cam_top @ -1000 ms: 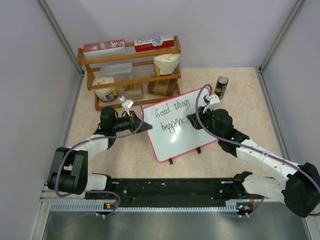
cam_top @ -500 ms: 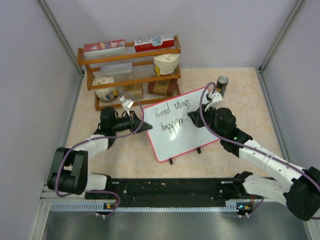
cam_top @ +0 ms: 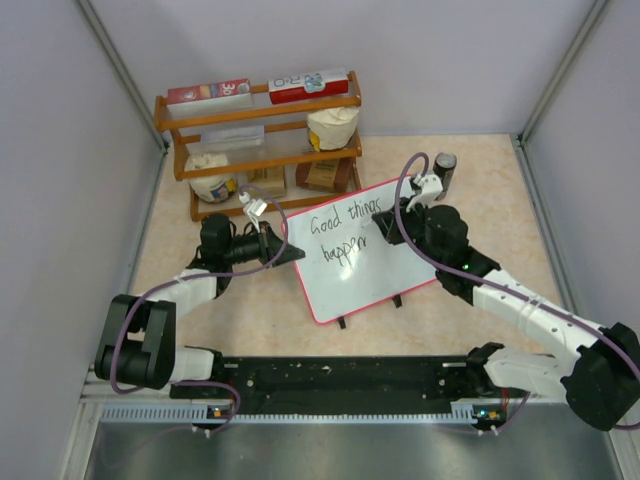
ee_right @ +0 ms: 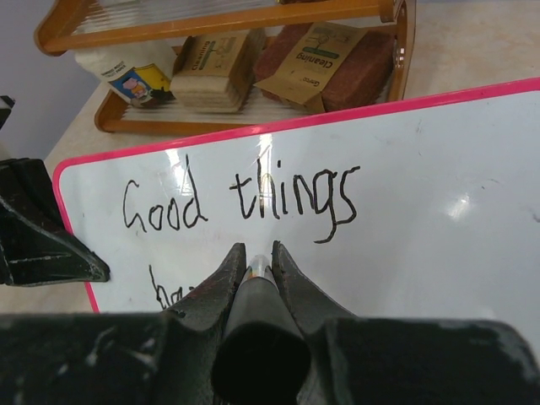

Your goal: Write a sentence on the whiteboard

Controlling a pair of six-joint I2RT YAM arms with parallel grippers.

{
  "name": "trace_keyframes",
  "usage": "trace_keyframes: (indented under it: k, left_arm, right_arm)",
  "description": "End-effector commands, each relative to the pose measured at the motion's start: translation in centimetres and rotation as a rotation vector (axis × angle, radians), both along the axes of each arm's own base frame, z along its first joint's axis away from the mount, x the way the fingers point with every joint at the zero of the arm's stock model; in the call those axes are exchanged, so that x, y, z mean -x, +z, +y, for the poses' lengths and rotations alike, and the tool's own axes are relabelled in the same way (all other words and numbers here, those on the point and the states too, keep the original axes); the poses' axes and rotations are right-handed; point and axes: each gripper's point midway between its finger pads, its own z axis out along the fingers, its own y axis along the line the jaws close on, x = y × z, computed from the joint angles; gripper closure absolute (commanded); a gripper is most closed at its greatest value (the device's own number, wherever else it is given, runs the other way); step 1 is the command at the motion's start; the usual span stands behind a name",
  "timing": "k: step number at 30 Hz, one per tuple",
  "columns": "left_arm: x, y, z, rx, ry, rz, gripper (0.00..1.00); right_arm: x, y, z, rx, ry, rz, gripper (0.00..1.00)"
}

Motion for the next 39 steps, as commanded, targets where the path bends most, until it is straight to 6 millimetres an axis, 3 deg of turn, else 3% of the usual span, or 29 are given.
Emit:
trace_keyframes:
  k: [1,15,27,39]
  left_arm:
    - [2.0,-4.3,0.0,-0.119,-0.067,-0.055,1.00]
    - [2.0,-4.2,0.0,-0.118,-0.068,-0.056,1.00]
    - [2.0,-4.2,0.1,-0.119,-0.065,-0.058,1.00]
    - [2.0,-4.3,0.0,-0.118,-0.068,-0.055,1.00]
  right_arm:
    - [-0.7,1.5,-0.4,-0.020,-0.026,-0.043,1.00]
    - [-0.8,-3.5,-0.9,0.051,-0.047,0.039,1.00]
    - [0.6,-0.1,-1.8,-0.014,-0.049,-0.035,1.00]
    - [0.0,-2.6,-1.6,0.025,-0.055,0.012,1.00]
